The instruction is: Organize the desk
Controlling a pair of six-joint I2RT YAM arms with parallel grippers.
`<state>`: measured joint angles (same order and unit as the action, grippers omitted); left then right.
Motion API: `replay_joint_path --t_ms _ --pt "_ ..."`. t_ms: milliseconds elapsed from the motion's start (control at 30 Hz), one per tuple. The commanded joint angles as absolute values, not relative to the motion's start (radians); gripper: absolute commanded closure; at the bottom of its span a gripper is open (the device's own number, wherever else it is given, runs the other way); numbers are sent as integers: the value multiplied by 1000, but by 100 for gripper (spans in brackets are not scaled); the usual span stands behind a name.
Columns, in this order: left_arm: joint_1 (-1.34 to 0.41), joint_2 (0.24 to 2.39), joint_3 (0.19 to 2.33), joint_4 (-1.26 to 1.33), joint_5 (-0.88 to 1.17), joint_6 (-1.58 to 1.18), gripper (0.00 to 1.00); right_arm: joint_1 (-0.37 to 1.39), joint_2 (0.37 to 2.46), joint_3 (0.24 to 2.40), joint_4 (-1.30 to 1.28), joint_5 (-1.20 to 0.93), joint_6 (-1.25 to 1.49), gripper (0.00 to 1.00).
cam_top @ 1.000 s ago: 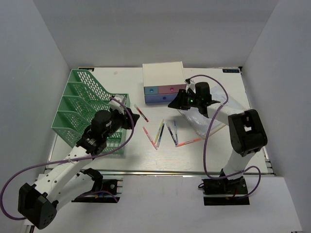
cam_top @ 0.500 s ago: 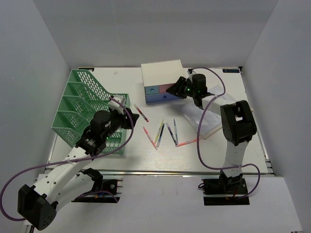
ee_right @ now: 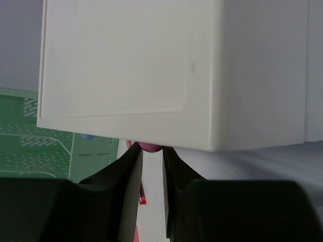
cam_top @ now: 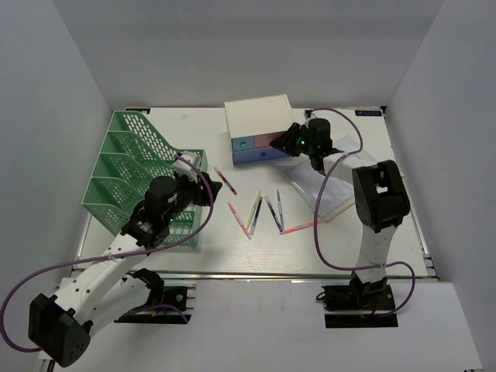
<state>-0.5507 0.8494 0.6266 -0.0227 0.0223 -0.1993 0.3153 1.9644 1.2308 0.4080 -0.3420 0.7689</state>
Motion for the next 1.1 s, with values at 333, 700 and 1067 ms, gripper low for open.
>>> replay_joint_path --t_ms 333,700,1067 --pt "-545 854 630 -14 26 -198 36 307 1833 1082 563 -307 732 89" --pt "-545 862 627 -8 34 -202 36 299 1905 1226 469 -330 726 49" --pt "-545 862 629 -8 48 -204 36 290 1951 1262 463 -354 741 58"
